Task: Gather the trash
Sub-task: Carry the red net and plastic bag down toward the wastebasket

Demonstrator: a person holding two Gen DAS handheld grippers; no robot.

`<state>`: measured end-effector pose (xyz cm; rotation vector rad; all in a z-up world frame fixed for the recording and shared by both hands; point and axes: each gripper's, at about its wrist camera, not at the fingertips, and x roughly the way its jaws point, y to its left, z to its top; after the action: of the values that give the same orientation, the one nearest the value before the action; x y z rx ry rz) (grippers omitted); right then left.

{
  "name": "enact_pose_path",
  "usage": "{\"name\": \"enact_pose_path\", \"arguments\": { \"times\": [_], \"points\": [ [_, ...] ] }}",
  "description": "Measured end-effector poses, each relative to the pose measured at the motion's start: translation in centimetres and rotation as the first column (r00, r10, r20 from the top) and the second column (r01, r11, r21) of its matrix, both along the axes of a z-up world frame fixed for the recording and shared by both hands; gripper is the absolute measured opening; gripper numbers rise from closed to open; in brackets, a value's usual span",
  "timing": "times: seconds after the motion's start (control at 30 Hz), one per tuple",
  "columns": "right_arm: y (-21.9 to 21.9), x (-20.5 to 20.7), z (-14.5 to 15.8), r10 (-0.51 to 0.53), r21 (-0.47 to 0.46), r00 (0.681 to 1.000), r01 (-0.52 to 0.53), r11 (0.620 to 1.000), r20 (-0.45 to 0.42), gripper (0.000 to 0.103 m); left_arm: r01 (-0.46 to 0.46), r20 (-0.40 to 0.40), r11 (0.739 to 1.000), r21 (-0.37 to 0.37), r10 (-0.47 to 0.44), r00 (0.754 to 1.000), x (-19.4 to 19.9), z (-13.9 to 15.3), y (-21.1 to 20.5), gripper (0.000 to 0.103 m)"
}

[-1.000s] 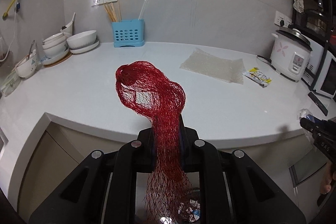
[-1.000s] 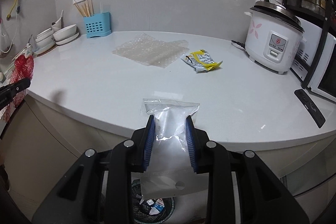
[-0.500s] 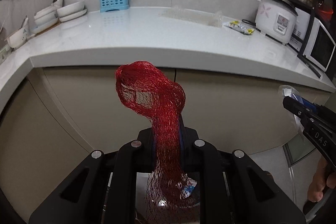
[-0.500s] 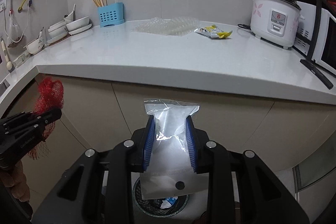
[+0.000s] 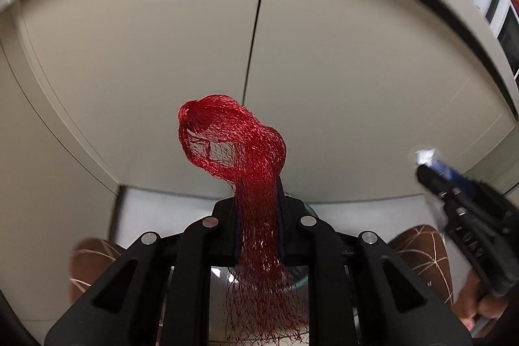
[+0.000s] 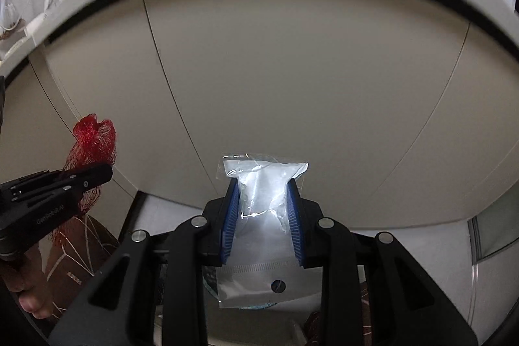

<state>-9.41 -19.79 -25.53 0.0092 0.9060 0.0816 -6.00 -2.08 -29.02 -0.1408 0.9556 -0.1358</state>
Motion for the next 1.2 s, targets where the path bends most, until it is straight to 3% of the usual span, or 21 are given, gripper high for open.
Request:
{"name": "enact_pose_path", "arguments": {
  "times": [0.27,0.4,0.53,0.63,0.93,1.2],
  "points": [
    [0.1,0.5,-8.3,-0.015,-0.012,0.994,0.014,1.000,-0.112,0.027,0.030,-0.052,0.999,0.013,-0.029,0.998,1.4,-6.3,-0.3,0.015],
    [-0.3,1.1,-12.9,-0.020,0.005,0.978,0.022,1.000,-0.206,0.027,0.049,-0.122,0.998,0.049,-0.043,0.992,2.4,-11.0,-1.3,0.015],
    [-0.8,1.6,-17.0,-0.031,0.007,0.947,0.035,0.999,-0.319,0.027,0.055,-0.218,0.998,0.029,-0.047,0.975,3.5,-15.6,-2.0,0.015],
    [-1.5,2.3,-18.1,-0.055,0.034,0.943,0.070,0.997,-0.327,0.027,0.084,-0.238,0.995,0.061,-0.067,0.969,4.0,-17.7,-3.0,0.015],
    [-0.8,3.5,-23.4,-0.072,-0.001,0.903,0.080,0.997,-0.422,0.027,0.083,-0.356,0.996,0.040,-0.063,0.932,5.8,-24.1,-4.2,0.015],
    [-1.0,4.5,-24.2,-0.077,-0.028,0.892,0.072,0.997,-0.446,0.027,0.116,-0.381,0.993,-0.022,-0.116,0.917,6.1,-25.4,-4.6,0.020]
  ]
}}
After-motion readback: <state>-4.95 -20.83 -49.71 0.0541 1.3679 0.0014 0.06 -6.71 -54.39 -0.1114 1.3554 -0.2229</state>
